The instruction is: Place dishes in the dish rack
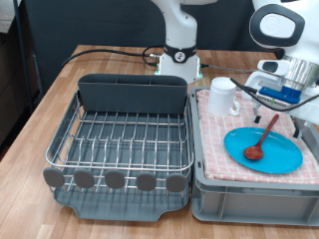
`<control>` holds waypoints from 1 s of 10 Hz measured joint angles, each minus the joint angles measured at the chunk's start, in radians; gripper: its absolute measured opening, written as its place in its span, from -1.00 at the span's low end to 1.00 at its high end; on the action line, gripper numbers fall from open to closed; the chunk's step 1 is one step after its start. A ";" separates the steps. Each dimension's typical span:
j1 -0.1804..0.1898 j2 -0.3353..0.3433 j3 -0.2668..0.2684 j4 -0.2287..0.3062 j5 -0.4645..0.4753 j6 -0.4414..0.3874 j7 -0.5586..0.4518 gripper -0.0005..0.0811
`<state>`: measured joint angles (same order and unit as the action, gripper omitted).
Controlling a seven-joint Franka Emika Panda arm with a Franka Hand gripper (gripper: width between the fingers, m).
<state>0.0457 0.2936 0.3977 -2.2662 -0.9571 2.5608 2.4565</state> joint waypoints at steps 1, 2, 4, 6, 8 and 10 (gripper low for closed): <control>0.000 0.005 -0.009 -0.007 -0.033 0.027 0.033 0.98; 0.000 0.009 -0.017 -0.014 -0.055 0.049 0.058 0.98; 0.000 0.011 -0.032 -0.030 -0.109 0.090 0.112 0.98; 0.000 0.011 -0.044 -0.043 -0.150 0.112 0.150 0.78; 0.000 0.012 -0.053 -0.050 -0.175 0.129 0.157 0.38; 0.000 0.014 -0.065 -0.055 -0.197 0.149 0.162 -0.02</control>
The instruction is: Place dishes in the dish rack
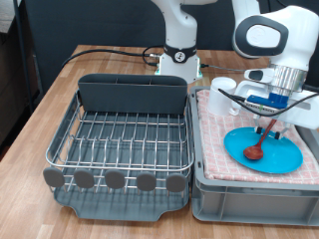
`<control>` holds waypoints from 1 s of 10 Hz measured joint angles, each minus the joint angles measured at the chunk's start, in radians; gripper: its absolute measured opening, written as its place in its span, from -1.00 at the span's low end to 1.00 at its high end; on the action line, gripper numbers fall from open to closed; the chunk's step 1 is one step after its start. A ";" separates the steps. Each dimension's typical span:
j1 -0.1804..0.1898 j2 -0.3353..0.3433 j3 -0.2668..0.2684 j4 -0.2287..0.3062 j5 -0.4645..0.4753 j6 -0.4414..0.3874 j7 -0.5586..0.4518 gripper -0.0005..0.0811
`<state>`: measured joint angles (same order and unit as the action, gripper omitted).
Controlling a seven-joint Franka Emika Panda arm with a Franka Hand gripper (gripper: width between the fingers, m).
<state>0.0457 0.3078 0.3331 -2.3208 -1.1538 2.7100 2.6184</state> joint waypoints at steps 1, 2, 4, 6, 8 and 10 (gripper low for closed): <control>0.000 0.002 -0.007 -0.002 -0.017 0.012 0.006 -0.49; 0.000 0.004 -0.013 -0.001 -0.032 0.024 0.011 -0.49; 0.000 0.003 -0.019 -0.001 -0.045 0.040 0.013 -0.96; 0.000 0.003 -0.019 -0.001 -0.037 0.039 0.009 -0.98; 0.000 0.001 -0.016 -0.001 -0.015 0.033 -0.002 -0.98; 0.000 -0.005 -0.001 -0.001 0.041 0.014 -0.024 -0.98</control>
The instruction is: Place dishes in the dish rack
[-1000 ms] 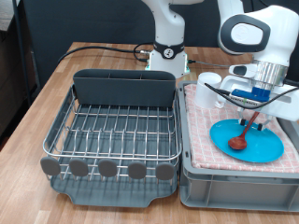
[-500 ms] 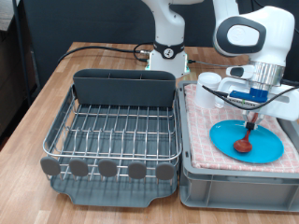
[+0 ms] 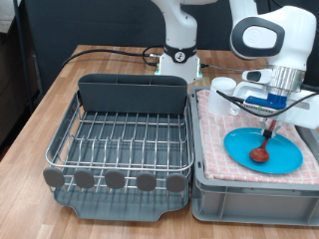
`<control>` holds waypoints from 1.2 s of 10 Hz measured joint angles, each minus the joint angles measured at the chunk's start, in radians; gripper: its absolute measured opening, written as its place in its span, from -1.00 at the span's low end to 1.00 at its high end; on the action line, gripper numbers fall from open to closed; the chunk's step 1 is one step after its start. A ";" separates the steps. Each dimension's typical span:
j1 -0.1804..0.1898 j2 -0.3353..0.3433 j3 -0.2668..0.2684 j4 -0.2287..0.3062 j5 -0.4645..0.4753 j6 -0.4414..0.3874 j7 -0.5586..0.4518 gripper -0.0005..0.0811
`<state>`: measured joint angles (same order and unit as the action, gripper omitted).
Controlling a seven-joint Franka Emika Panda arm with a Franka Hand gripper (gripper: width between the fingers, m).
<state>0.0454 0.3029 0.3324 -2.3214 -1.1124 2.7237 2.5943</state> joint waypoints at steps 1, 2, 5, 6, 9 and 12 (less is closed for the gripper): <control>0.000 -0.008 0.011 0.000 0.031 -0.017 -0.018 -0.98; -0.001 -0.021 0.022 0.000 0.062 -0.034 -0.043 -0.98; -0.010 -0.072 0.053 0.001 0.190 -0.078 -0.169 -0.98; -0.015 -0.088 0.060 0.001 0.237 -0.082 -0.215 -0.98; -0.017 -0.123 0.071 0.001 0.315 -0.098 -0.294 -0.98; -0.015 -0.127 0.073 0.001 0.317 -0.114 -0.297 -0.98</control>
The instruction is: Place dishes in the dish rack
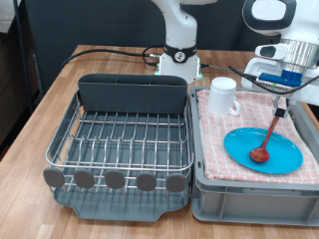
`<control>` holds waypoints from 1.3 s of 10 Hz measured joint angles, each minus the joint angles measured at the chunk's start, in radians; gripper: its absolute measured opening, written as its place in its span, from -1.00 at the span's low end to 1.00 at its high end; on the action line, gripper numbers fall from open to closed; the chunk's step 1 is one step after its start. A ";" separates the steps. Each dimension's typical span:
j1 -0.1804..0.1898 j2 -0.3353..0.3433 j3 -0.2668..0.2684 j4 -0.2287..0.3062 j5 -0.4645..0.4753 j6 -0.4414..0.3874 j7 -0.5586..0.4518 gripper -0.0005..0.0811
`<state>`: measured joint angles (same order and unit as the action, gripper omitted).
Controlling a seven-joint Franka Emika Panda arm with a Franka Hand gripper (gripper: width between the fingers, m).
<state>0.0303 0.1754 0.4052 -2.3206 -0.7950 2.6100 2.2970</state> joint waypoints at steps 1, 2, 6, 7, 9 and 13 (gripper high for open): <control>0.003 0.000 0.000 0.000 -0.001 -0.003 0.000 -0.98; 0.004 0.000 0.000 -0.001 -0.002 -0.003 0.000 -0.54; 0.008 0.010 -0.002 -0.004 -0.028 0.001 0.012 0.28; 0.008 0.020 -0.008 -0.006 -0.070 0.013 0.036 0.70; 0.015 0.049 -0.026 -0.009 -0.181 0.041 0.129 0.93; 0.020 0.102 -0.043 -0.012 -0.318 0.074 0.266 0.97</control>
<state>0.0501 0.2774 0.3620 -2.3329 -1.1129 2.6841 2.5626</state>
